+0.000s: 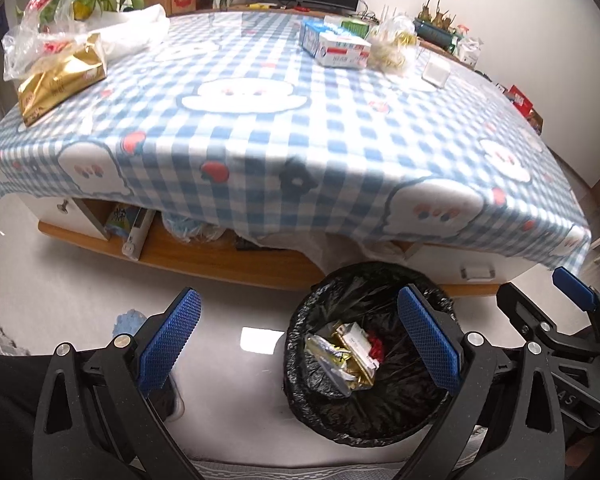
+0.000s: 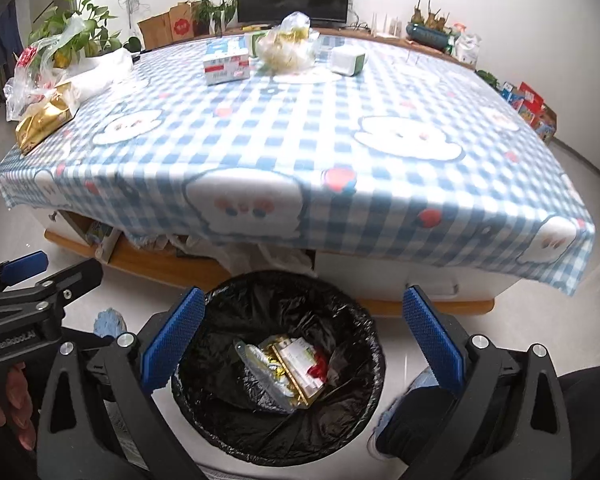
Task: Collect trash
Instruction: 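Raise both tools from the bin back over the table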
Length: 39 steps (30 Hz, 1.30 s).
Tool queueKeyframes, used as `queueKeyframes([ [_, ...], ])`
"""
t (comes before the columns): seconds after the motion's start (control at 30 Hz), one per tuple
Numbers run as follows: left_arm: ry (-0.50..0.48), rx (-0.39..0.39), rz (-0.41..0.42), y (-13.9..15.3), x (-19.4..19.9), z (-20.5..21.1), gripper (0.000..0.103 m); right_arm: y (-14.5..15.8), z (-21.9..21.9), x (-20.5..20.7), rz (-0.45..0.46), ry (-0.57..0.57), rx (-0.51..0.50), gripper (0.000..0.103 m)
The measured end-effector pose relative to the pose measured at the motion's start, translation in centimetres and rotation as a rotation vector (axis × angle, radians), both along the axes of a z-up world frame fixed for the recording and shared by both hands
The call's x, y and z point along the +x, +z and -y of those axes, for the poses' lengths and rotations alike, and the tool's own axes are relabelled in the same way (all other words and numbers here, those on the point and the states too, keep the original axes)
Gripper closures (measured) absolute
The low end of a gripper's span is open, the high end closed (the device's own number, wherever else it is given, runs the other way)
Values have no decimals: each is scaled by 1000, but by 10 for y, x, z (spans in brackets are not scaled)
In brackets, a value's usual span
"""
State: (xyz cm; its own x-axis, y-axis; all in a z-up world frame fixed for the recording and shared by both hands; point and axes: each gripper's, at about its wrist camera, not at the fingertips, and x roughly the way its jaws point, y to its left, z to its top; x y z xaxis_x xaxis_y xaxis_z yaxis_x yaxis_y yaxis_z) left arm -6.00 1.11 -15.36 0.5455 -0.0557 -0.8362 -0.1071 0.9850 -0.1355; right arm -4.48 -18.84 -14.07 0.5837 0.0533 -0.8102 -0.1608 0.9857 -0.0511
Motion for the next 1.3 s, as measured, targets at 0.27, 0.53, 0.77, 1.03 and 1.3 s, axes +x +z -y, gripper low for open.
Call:
queueKeyframes([
  [0.27, -11, -16, 30, 33, 14, 2, 6, 25, 9, 20, 26, -24, 35, 8],
  [0.53, 3, 0, 47, 59, 41, -2, 6, 52, 17, 49, 60, -25, 53, 8],
  [0.77, 13, 10, 54, 74, 74, -5, 6, 72, 18, 87, 85, -7, 59, 8],
  [1.03, 31, 28, 61, 88, 128, -9, 6, 86, 4, 138, 123, 38, 55, 8],
  [1.3, 47, 45, 72, 94, 202, -9, 6, 83, -10, 200, 141, 91, 52, 8],
])
